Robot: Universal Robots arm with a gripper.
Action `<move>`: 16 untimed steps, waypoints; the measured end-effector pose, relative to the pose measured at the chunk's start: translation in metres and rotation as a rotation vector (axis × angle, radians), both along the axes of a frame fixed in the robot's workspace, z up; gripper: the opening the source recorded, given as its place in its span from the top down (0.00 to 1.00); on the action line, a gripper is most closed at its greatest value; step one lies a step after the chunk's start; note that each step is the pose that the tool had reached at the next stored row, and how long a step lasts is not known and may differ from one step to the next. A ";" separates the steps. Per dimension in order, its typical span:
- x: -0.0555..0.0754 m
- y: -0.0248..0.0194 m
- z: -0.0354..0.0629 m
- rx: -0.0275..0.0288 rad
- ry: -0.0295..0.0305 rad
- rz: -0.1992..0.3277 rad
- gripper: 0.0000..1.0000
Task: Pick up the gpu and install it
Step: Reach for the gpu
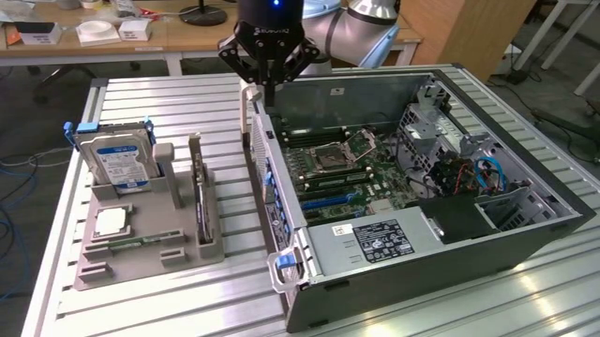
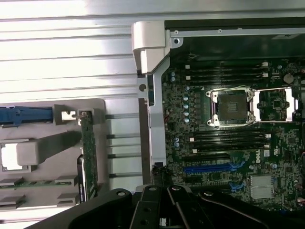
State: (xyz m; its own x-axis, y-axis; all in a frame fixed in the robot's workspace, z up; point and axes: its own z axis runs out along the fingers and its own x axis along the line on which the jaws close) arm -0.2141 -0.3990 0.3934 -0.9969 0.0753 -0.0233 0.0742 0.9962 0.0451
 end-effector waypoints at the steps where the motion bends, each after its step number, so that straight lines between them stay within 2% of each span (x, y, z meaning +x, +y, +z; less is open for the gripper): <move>1: -0.001 0.0000 0.0000 0.0000 -0.0001 0.000 0.90; 16: -0.014 0.0000 0.0000 0.0000 0.0000 0.000 0.90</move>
State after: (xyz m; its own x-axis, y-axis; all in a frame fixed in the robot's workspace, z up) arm -0.2280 -0.3990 0.3934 -0.9969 0.0753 -0.0233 0.0742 0.9962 0.0451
